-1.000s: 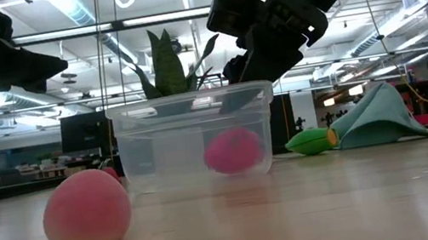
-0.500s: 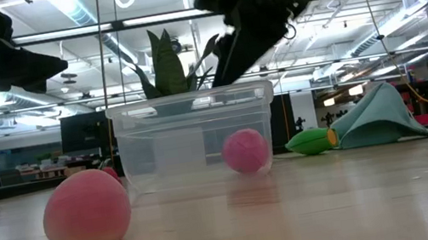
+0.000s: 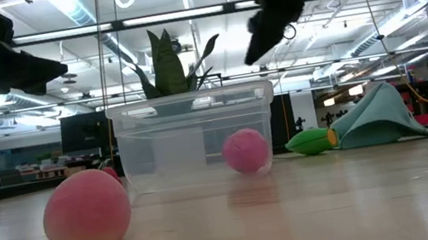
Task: Pick and placing Produce into tupperware
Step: Put the corn into the transparent container, then put the cherry into the transparent container
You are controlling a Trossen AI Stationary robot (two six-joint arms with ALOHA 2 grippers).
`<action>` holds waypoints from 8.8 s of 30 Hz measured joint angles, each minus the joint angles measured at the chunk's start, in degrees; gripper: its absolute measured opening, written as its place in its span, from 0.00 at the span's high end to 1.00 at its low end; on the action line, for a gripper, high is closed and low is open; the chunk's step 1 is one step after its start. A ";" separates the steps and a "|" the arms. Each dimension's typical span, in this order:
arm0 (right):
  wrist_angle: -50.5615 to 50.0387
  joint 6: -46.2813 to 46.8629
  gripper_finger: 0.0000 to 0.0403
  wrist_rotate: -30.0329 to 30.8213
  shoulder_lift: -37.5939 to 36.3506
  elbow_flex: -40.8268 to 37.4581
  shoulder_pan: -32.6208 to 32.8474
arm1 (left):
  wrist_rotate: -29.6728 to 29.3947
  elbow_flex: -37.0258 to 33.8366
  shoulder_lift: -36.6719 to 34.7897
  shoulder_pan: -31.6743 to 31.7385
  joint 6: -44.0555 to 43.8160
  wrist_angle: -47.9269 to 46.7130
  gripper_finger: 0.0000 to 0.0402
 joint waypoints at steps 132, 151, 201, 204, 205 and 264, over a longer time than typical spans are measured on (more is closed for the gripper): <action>31.21 3.46 0.38 -3.43 3.54 -29.42 -26.47 | -0.02 0.00 -0.02 0.00 1.91 0.38 0.79; 31.15 9.80 0.38 -9.72 -13.75 -29.42 -18.26 | -0.02 0.00 -0.02 0.00 1.95 0.36 0.80; 39.53 7.30 0.37 -7.11 15.50 -9.16 2.82 | -0.02 0.00 -0.01 0.02 1.54 0.31 0.80; 40.35 7.28 0.37 -7.09 16.32 -9.13 2.82 | -0.02 0.00 -0.01 0.02 1.55 0.31 0.80; 40.63 7.26 0.37 -7.10 16.70 -9.13 2.82 | -0.03 0.00 -0.02 0.02 1.55 0.31 0.80; 22.02 4.75 0.33 2.20 -0.10 -14.56 -9.60 | 0.00 0.00 0.00 0.00 1.53 -0.03 0.80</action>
